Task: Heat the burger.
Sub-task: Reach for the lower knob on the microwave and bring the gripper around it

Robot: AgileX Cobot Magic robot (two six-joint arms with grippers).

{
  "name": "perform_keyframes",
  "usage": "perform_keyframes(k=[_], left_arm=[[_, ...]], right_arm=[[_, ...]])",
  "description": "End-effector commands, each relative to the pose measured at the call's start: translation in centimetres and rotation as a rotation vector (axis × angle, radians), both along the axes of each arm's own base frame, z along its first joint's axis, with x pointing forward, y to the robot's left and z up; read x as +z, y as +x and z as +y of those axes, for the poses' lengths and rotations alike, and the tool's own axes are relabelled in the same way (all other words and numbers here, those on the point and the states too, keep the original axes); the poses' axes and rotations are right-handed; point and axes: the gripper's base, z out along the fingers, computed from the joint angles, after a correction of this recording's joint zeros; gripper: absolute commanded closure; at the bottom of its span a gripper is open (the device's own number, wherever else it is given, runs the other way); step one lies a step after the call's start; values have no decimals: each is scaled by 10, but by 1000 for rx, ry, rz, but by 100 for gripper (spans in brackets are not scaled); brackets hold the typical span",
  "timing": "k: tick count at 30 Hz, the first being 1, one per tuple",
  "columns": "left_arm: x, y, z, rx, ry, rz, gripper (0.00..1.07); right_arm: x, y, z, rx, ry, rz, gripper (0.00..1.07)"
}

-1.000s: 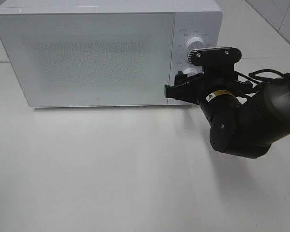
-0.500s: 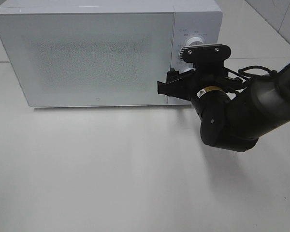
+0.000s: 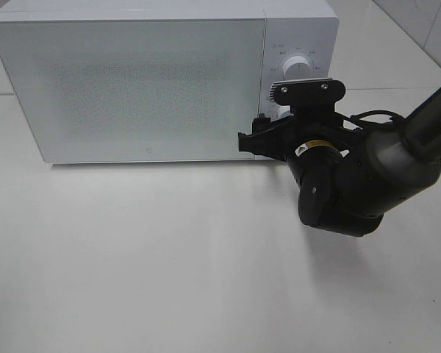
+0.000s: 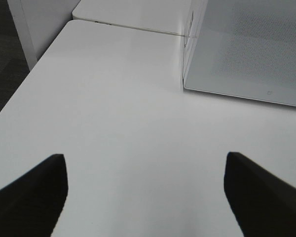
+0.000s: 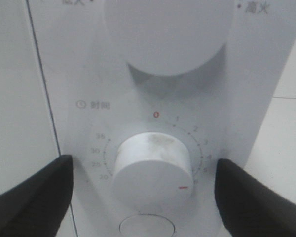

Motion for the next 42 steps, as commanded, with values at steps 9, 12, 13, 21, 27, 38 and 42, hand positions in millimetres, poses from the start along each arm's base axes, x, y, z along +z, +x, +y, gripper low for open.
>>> perform_keyframes(k=[9, 12, 13, 21, 27, 38, 42], left_arm=[[-1, -3, -1, 4, -7, -24, 25], [-1, -3, -1, 4, -7, -24, 25], [-1, -3, -1, 4, -7, -24, 25], [-1, -3, -1, 4, -7, -24, 25], [-1, -3, -1, 4, -7, -24, 25], [-1, -3, -1, 4, -7, -24, 25], [-1, -3, -1, 4, -7, -24, 25]], right_arm=[[18, 7, 1, 2, -3, -91, 33], [17, 7, 1, 1, -5, -89, 33], [17, 8, 1, 1, -4, -90, 34], [23, 13, 3, -5, 9, -115, 48], [23, 13, 3, -7, 9, -121, 85], [25, 13, 3, -5, 6, -143, 98], [25, 13, 3, -5, 7, -143, 99]])
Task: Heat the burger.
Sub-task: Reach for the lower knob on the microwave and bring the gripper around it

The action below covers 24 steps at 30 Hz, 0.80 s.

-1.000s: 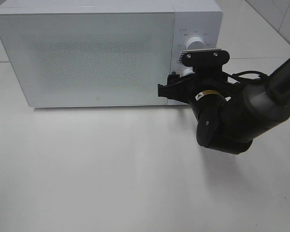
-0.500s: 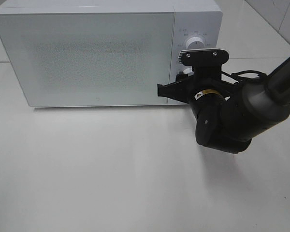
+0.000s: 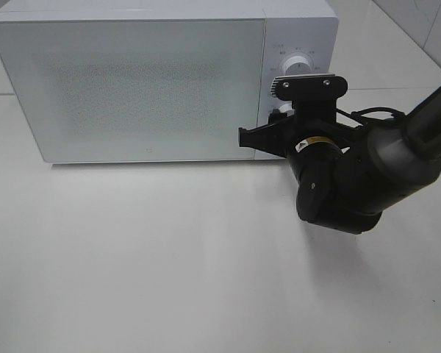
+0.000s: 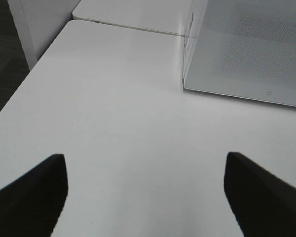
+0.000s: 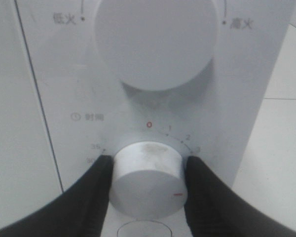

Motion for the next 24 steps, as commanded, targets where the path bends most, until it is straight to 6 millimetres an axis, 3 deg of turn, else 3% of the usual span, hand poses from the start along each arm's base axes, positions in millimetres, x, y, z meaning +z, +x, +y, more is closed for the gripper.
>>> perform_keyframes(k=[1, 13, 19, 24], left_arm=[[-1, -3, -1, 3, -5, -24, 25], [-1, -3, -1, 3, -5, -24, 25], [-1, -3, -1, 3, -5, -24, 25], [-1, -3, -1, 3, -5, -24, 25]], right_arm=[[20, 12, 3, 15, -5, -133, 99], [25, 12, 3, 2, 107, -187, 99], [25, 12, 5, -24, 424, -174, 99], [26, 11, 9, 4, 575, -156, 99]])
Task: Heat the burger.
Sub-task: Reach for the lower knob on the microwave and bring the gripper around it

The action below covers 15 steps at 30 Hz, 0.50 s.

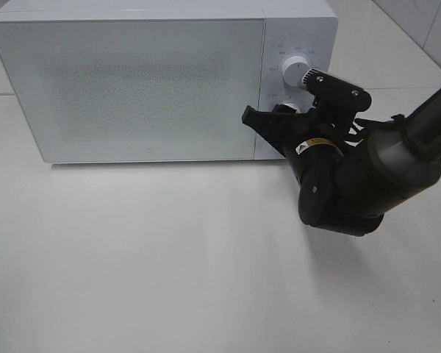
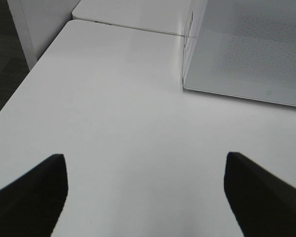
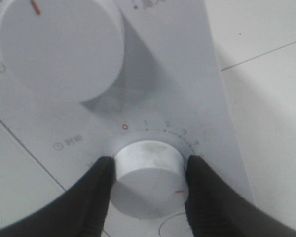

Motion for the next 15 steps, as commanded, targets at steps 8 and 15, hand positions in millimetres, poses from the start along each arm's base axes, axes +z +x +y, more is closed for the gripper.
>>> perform_keyframes(k=[8, 15], left_arm=[[-1, -3, -1, 3, -5, -24, 25], [-1, -3, -1, 3, -5, -24, 25]], right_arm=[[27, 11, 14, 79, 411, -151, 99], [31, 11, 14, 56, 677, -158, 99]])
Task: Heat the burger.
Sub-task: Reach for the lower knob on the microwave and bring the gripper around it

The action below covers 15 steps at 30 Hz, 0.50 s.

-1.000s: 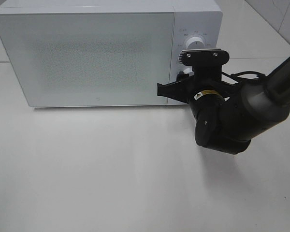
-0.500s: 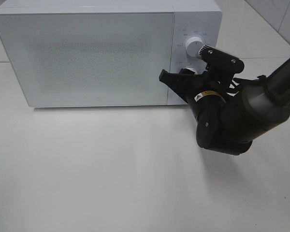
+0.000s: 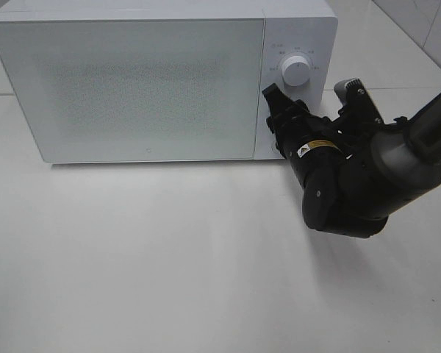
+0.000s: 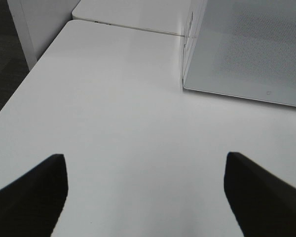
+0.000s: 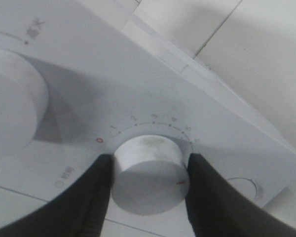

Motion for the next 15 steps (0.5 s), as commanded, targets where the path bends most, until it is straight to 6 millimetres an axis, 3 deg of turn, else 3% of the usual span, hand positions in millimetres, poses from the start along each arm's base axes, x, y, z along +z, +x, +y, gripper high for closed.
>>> perform_keyframes(k=[1, 6, 11, 15], left_arm=[[-1, -3, -1, 3, -5, -24, 25], [-1, -3, -1, 3, -5, -24, 25], [-1, -3, -1, 3, -5, -24, 25], [-1, -3, -1, 3, -5, -24, 25]], right_arm=[[33, 13, 15, 96, 106, -225, 99], [34, 13, 14, 81, 228, -227, 99], [35, 13, 14, 51, 509, -190, 99], [35, 13, 14, 43, 586, -179, 99]])
